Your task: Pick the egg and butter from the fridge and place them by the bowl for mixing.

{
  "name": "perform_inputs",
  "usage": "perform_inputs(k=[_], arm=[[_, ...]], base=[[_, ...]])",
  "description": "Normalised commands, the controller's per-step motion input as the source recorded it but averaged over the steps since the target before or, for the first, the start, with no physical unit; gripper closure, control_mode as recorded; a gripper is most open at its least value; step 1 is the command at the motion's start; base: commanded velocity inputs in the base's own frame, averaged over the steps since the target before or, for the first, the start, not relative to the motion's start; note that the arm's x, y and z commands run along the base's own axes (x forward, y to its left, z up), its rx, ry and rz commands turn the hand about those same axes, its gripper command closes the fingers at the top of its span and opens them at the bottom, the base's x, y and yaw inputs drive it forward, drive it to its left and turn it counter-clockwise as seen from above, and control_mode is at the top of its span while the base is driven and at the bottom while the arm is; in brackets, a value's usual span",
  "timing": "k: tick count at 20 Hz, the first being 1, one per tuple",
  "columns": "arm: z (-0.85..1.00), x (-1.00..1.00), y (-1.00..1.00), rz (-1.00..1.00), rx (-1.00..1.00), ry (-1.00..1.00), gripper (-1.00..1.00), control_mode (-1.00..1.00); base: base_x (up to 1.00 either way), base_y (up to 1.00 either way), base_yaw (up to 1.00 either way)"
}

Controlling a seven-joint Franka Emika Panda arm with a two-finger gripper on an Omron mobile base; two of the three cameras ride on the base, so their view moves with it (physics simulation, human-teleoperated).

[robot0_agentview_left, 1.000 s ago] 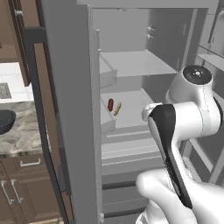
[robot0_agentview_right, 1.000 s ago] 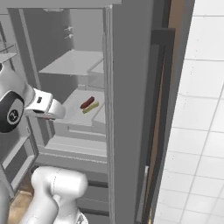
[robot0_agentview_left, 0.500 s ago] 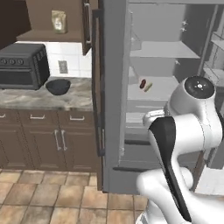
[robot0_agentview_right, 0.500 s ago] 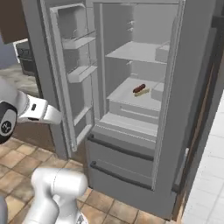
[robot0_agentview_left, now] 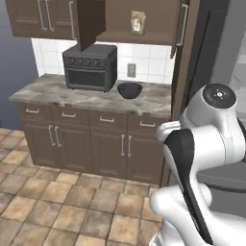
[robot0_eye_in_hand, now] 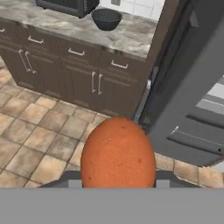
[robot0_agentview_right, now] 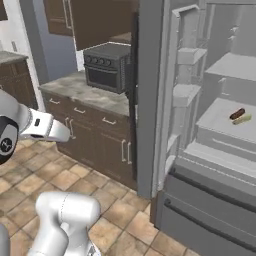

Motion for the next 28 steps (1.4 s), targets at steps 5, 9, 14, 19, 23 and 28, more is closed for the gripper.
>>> perform_inputs(k=[5,9,14,19,23,28], arm=[[0.0,0.0,0.0,0.0,0.0,0.0,1.0,1.0],[0.0,0.0,0.0,0.0,0.0,0.0,1.0,1.0],[0.0,0.0,0.0,0.0,0.0,0.0,1.0,1.0],[0.0,0.0,0.0,0.0,0.0,0.0,1.0,1.0],[0.0,0.0,0.0,0.0,0.0,0.0,1.0,1.0],[0.0,0.0,0.0,0.0,0.0,0.0,1.0,1.0]], base=[[0.93,0.99,0.13],[1.0,0.86,-0.25],[1.0,0.25,-0.47],[1.0,-0.25,-0.32],[1.0,-0.36,-0.26],[0.56,-0.08,-0.05]])
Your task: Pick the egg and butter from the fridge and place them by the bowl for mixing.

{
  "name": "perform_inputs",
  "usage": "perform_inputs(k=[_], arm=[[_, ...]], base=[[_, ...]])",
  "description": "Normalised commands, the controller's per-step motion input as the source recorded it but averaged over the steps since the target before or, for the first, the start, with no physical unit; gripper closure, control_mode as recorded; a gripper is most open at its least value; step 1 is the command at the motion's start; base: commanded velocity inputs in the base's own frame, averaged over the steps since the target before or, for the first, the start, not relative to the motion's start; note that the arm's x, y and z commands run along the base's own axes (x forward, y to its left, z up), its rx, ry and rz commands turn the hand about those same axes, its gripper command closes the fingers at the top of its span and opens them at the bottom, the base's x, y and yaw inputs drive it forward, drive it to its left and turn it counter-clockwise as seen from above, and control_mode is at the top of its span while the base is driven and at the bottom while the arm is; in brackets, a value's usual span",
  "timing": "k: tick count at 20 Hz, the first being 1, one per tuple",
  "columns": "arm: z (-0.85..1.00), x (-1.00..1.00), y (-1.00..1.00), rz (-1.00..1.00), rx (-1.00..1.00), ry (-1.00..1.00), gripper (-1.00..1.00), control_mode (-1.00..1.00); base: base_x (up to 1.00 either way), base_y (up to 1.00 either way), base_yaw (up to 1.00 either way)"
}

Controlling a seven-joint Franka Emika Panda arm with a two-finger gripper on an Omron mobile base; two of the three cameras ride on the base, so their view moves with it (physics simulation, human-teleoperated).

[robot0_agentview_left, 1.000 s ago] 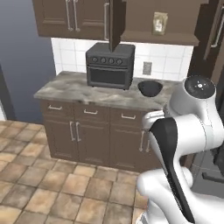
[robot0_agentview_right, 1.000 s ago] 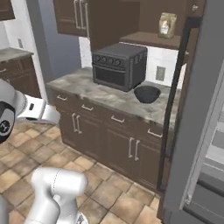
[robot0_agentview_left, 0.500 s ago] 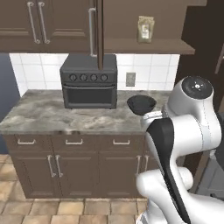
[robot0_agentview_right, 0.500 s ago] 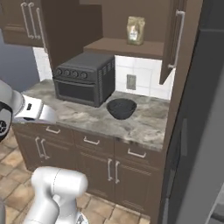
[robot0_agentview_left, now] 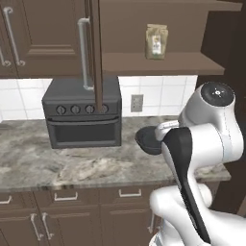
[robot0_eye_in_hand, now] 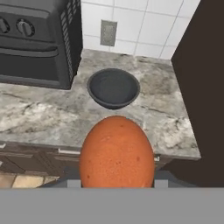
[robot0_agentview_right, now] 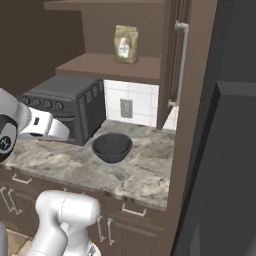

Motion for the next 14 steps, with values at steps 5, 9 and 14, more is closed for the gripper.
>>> perform_inputs(k=[5,9,14], arm=[[0.0,0.0,0.0,0.0,0.0,0.0,1.0,1.0],[0.0,0.0,0.0,0.0,0.0,0.0,1.0,1.0],[0.0,0.11,-0.29,0.0,0.0,0.0,1.0,-1.0]], base=[[0.18,0.13,-0.29],[0.06,0.0,-0.31],[0.0,0.0,0.0]])
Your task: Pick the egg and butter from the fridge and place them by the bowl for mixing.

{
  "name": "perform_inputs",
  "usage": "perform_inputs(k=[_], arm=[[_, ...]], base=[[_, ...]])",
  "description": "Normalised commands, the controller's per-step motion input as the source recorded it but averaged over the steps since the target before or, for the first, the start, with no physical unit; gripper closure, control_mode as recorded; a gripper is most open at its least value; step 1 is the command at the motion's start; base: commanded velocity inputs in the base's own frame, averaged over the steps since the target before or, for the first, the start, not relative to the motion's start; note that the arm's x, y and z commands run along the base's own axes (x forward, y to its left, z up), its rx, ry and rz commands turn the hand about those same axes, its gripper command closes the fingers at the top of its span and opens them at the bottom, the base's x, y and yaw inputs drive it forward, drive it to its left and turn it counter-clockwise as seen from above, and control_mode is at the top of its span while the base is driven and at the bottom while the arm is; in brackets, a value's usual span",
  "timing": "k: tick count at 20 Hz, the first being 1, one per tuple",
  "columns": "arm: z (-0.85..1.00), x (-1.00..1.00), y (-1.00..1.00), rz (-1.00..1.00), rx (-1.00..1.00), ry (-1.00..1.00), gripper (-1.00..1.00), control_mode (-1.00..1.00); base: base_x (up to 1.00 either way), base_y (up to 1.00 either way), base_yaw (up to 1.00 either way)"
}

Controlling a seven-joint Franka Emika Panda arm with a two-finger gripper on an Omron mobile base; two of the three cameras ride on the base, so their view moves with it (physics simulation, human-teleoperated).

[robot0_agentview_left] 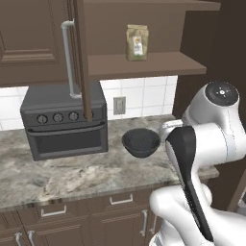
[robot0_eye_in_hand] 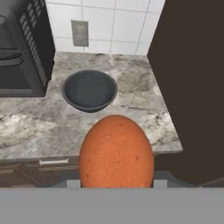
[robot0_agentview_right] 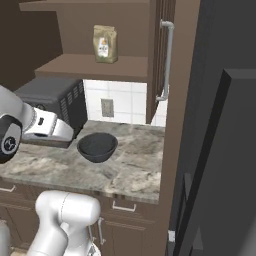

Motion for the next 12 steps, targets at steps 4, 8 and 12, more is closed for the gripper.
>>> perform_inputs(k=[4,8,12], arm=[[-0.02,0.58,-0.53,0.0,0.0,0.01,1.0,-1.0],[-0.2,0.66,-0.44,-0.01,0.0,0.09,1.0,-1.0],[-0.5,0.63,-0.27,-0.04,0.0,0.22,1.0,-1.0]], base=[[0.0,0.0,0.0],[0.0,0.0,0.0],[0.0,0.0,0.0]])
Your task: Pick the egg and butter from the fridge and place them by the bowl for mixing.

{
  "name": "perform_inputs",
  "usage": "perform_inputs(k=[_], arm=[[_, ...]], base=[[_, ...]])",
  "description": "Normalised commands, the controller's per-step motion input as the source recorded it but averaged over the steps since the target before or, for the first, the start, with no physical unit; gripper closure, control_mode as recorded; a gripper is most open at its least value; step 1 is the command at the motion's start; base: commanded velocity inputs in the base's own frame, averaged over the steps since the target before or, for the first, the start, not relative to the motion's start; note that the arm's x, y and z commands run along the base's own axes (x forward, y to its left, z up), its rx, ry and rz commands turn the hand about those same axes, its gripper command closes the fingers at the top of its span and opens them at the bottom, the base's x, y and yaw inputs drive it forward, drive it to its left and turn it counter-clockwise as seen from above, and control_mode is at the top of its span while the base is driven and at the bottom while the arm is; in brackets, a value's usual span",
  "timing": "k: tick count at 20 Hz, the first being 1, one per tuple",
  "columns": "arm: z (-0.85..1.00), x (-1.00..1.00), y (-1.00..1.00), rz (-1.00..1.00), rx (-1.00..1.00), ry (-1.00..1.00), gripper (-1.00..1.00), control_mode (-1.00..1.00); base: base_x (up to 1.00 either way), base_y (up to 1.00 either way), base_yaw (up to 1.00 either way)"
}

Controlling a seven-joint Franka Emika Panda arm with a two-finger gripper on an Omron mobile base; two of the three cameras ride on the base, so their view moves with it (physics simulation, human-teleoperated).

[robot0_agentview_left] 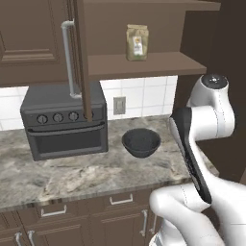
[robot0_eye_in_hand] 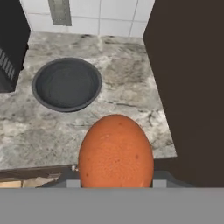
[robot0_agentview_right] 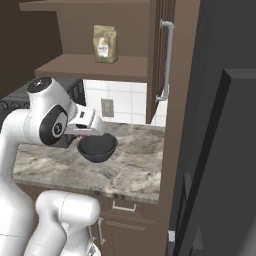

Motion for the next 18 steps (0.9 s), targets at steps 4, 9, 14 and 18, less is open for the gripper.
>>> perform_inputs(k=[4,9,14,18], arm=[[-0.54,0.53,-0.23,-0.05,0.0,0.26,1.0,-1.0],[-0.65,0.3,-0.21,-0.03,0.0,0.2,1.0,-1.0],[-0.64,0.05,-0.19,0.0,0.0,0.09,1.0,-1.0],[-0.33,0.02,-0.24,0.0,0.0,0.0,1.0,-1.0]], base=[[0.0,0.0,0.0],[0.0,0.0,0.0],[0.0,0.0,0.0],[0.0,0.0,0.0]])
